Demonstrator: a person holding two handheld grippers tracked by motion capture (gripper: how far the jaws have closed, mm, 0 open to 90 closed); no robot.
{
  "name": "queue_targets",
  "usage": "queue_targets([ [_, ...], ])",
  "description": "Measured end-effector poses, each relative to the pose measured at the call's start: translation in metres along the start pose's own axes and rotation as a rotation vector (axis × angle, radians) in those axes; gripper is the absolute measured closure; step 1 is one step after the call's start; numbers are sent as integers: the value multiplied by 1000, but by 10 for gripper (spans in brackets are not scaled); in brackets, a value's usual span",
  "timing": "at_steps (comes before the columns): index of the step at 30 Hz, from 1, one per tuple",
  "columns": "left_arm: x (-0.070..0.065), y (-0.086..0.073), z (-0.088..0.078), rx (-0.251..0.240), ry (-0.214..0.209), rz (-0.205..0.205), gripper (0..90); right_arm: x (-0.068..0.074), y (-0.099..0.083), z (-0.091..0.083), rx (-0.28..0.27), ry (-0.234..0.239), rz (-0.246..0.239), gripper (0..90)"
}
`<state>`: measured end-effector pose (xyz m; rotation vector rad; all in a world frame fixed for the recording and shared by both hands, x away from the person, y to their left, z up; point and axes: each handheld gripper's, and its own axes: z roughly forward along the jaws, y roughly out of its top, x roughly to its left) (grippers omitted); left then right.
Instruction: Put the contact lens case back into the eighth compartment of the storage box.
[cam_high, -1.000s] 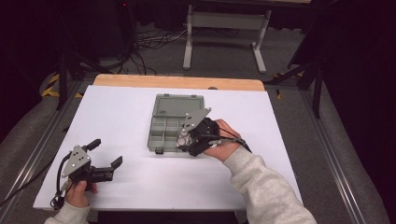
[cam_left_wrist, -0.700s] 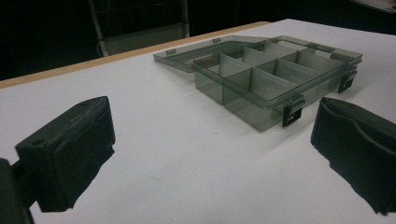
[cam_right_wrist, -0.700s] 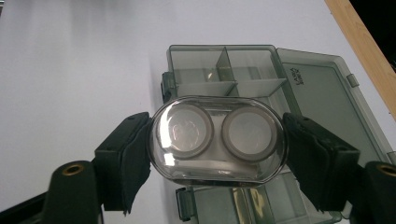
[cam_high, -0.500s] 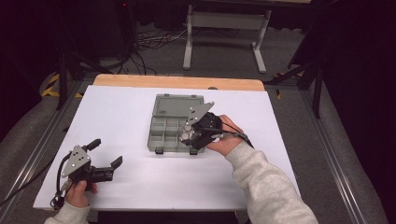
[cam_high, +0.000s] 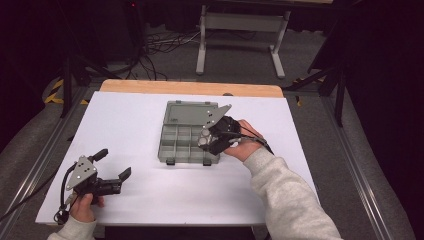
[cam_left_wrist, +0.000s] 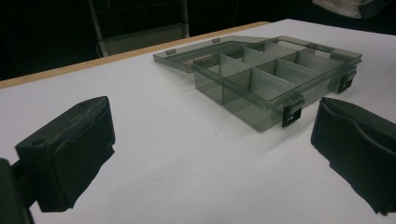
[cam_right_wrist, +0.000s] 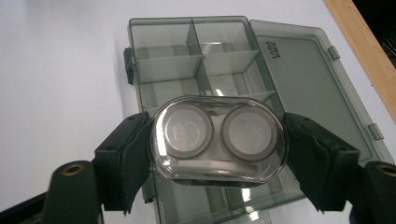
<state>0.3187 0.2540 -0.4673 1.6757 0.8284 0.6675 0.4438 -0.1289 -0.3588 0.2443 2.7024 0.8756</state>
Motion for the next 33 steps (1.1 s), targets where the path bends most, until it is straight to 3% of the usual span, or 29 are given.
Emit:
queue_targets([
  [19, 0, 0, 0, 0, -1, 0, 4, -14, -13, 9, 56, -3, 20, 265],
  [33, 0, 0, 0, 0, -1, 0, 4, -17, -18, 19, 114, 28, -19, 266],
])
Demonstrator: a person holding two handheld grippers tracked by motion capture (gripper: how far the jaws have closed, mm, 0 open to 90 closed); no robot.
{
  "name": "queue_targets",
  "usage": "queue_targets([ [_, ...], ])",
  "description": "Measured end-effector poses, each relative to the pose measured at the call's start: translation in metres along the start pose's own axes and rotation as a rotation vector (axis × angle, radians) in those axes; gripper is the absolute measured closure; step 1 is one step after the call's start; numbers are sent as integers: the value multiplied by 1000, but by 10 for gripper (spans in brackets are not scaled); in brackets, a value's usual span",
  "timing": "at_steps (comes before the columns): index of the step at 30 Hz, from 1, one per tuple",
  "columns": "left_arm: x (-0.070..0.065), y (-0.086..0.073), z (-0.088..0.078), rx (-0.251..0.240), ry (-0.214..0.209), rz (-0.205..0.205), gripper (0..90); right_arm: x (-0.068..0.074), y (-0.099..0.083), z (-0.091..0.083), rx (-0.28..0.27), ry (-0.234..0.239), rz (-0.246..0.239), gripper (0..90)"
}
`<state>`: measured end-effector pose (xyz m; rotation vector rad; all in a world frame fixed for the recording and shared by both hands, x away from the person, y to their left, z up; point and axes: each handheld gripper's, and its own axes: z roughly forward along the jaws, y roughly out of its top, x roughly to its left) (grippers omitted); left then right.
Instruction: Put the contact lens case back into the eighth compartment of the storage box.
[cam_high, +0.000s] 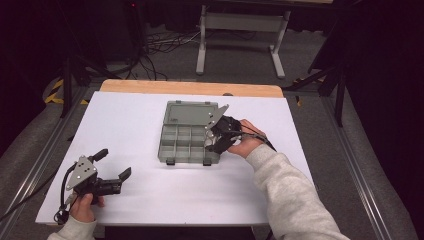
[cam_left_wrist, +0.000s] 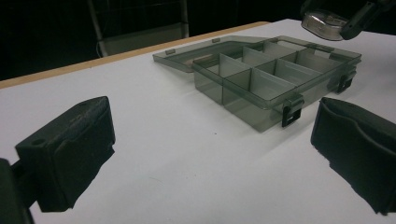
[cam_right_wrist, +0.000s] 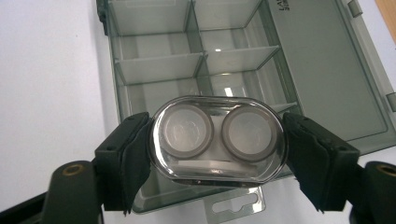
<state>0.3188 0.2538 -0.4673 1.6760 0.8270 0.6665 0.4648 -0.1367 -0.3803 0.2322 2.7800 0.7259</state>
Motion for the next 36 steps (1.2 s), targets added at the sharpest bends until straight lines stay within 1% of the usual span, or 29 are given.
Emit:
queue_targets([
  [13, 0, 0, 0, 2, 0, 0, 4, 1, -2, 4, 33, 19, -37, 266],
  [15, 0, 0, 0, 2, 0, -1, 4, 1, -2, 4, 41, 18, -36, 266],
  [16, 0, 0, 0, 2, 0, -1, 4, 1, -3, 4, 44, 28, -32, 266],
  [17, 0, 0, 0, 2, -1, -1, 4, 1, -3, 5, 47, 29, -31, 265],
  [21, 0, 0, 0, 2, 0, -1, 4, 2, -4, 7, 67, 28, -38, 265],
  [27, 0, 0, 0, 2, 0, -1, 4, 2, -4, 9, 74, 39, -42, 266],
  [29, 0, 0, 0, 2, 0, -1, 4, 2, -4, 10, 78, 39, -51, 266],
  [36, 0, 0, 0, 2, -1, -1, 4, 3, -5, 12, 91, 46, -52, 266],
])
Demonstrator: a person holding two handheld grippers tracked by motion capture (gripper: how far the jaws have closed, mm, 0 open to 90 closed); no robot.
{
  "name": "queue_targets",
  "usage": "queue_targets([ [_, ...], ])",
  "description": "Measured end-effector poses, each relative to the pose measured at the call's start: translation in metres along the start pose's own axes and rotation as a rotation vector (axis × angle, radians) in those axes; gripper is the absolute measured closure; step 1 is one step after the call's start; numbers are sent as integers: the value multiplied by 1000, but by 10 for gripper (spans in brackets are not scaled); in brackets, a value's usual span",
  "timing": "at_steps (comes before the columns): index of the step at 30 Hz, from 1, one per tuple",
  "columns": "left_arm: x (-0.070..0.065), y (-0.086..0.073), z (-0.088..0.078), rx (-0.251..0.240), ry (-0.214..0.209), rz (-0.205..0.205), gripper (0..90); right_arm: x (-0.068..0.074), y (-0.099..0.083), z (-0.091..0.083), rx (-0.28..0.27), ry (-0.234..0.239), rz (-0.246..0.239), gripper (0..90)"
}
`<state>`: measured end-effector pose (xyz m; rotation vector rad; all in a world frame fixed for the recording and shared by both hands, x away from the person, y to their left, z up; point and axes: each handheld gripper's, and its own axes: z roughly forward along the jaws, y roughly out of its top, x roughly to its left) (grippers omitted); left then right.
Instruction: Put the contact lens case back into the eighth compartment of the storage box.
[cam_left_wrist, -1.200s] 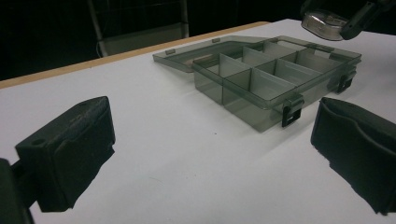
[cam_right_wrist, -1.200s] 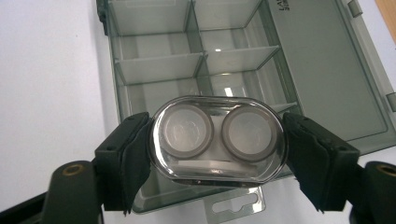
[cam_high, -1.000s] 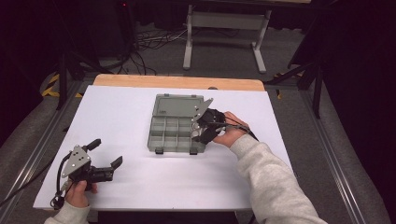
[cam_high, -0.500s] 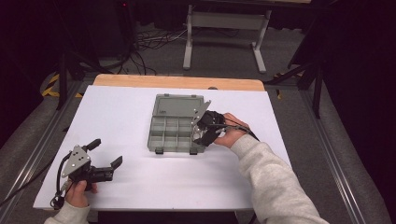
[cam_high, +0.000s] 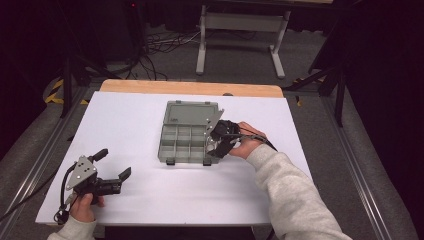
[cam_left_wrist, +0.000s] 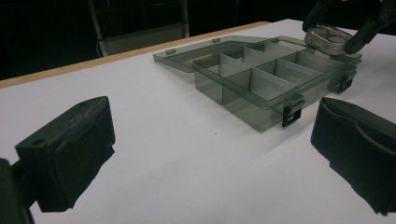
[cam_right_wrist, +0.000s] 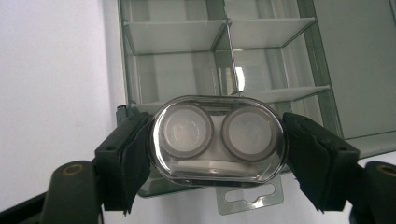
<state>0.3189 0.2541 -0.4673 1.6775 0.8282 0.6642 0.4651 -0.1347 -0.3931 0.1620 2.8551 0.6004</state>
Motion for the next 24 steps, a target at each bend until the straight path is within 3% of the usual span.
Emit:
queue_targets([
  [24, 0, 0, 0, 0, -1, 1, 4, 1, 1, 5, 23, 14, -17, 265],
])
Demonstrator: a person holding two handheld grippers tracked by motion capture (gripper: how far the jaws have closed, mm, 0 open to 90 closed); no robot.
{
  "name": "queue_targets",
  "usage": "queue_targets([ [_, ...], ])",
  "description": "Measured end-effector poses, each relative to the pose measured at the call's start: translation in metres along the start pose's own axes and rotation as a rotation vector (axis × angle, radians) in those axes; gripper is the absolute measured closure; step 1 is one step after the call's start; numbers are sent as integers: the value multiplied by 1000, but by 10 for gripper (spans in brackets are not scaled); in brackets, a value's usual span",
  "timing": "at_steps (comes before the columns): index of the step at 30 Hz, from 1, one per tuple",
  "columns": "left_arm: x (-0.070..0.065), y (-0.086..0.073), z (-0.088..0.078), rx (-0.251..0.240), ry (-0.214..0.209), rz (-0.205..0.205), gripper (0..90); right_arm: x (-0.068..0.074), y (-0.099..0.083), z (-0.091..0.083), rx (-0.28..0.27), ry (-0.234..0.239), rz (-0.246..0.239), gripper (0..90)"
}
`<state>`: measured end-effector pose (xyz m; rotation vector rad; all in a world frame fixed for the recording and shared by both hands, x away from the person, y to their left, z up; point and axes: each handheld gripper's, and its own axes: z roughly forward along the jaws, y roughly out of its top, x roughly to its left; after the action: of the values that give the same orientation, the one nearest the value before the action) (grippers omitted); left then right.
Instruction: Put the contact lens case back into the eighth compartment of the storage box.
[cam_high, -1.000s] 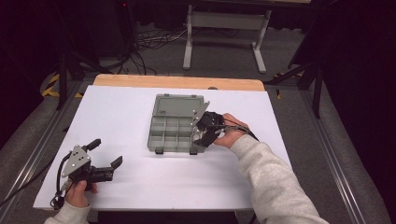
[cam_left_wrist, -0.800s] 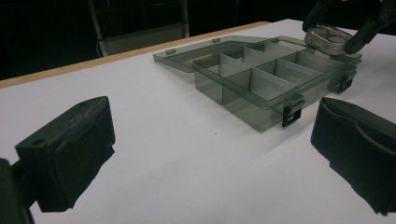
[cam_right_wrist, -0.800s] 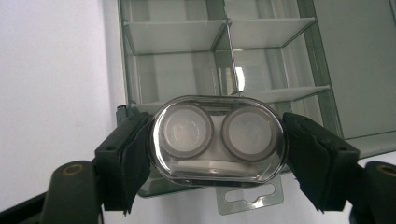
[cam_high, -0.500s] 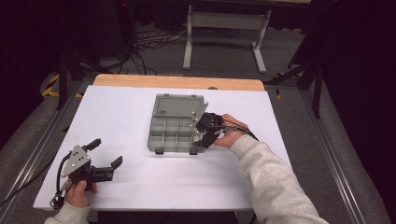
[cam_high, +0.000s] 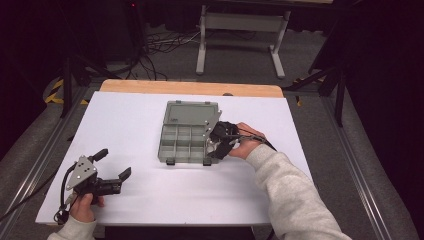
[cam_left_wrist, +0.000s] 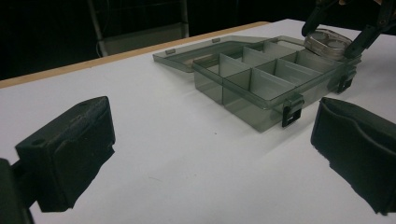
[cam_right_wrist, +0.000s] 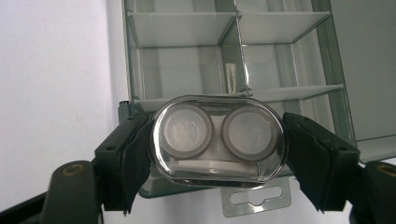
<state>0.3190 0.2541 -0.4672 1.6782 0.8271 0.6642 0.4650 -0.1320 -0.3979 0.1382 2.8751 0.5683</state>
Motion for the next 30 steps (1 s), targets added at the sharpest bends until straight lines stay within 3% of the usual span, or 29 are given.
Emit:
queue_targets([
  [16, 0, 0, 0, 0, 0, 0, 5, -2, 0, -5, -39, -7, 13, 213],
  [30, 0, 0, 0, -1, -1, 0, 4, 5, 8, -29, -176, -65, 24, 67],
])
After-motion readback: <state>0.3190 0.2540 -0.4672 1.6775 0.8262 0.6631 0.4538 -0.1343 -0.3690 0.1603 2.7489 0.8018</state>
